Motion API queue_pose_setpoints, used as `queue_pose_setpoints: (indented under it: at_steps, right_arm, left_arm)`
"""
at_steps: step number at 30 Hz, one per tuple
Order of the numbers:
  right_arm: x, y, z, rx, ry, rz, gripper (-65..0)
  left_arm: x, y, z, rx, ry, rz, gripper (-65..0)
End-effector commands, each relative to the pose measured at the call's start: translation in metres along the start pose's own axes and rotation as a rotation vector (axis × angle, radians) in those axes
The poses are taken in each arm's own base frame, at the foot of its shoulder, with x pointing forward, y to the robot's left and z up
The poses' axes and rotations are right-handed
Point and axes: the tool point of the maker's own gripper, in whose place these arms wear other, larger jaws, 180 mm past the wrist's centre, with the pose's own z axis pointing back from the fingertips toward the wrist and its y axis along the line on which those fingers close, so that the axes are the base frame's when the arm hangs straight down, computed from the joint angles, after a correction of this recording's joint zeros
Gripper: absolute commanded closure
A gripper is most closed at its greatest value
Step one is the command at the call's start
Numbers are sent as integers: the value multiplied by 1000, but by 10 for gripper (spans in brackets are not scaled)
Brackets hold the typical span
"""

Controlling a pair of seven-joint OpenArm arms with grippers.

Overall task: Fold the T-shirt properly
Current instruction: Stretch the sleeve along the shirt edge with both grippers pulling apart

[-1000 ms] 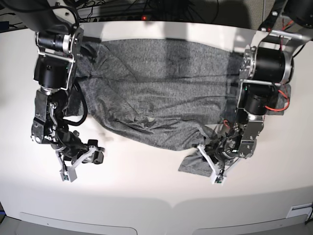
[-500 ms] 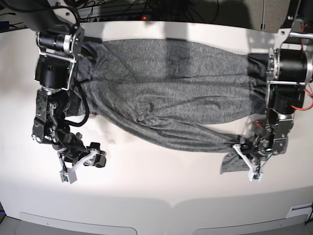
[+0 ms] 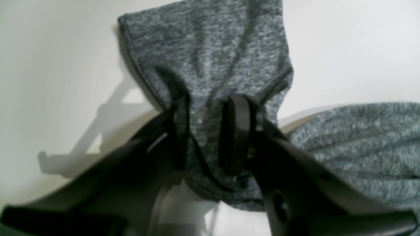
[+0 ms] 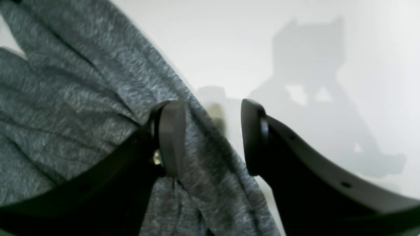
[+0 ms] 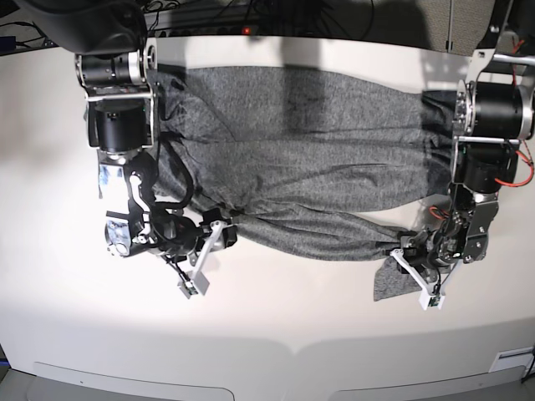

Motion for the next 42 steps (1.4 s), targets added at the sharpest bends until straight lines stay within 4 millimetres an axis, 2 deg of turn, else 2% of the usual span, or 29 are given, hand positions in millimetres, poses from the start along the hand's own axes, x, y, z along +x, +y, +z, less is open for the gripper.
queue_pose_setpoints:
  at_steps: [1, 11, 12, 14, 17, 19, 30, 31, 32, 33, 38, 42]
  right_arm:
    - [27, -3, 8, -2, -66, 23, -265]
    - [-17, 3, 1, 8, 43, 0, -264]
    - [-18, 2, 1, 7, 46, 2, -246]
    - [-17, 2, 1, 6, 44, 2, -166]
    - [-8, 6, 1, 28, -1, -17, -48]
    - [-1, 11, 2, 58, -37, -44, 0]
    - [3, 13, 2, 68, -61, -53, 0]
    - [3, 13, 2, 67, -62, -53, 0]
    - [3, 13, 2, 68, -61, -53, 0]
    - [3, 13, 2, 67, -61, -53, 0]
    - [3, 13, 2, 67, -61, -53, 0]
    - [4, 12, 2, 67, -64, -53, 0]
  left_arm:
    - [26, 2, 4, 2, -51, -5, -185]
    - [24, 2, 4, 2, -41, -4, -185]
    - [24, 2, 4, 2, -38, -5, -185]
    - [23, 3, 4, 3, -33, -5, -185]
    - [19, 2, 4, 3, -14, -5, -185]
    - [20, 3, 4, 3, -15, -5, -185]
    - [40, 2, 6, 2, -111, -9, -184]
    - [42, 1, 6, 1, -115, -11, -158]
    - [42, 1, 7, 2, -114, -15, -99]
    - [42, 1, 7, 2, -111, -16, -6]
    - [38, 3, 7, 5, -84, -17, 0]
    - [48, 12, 13, 20, -104, -31, 0]
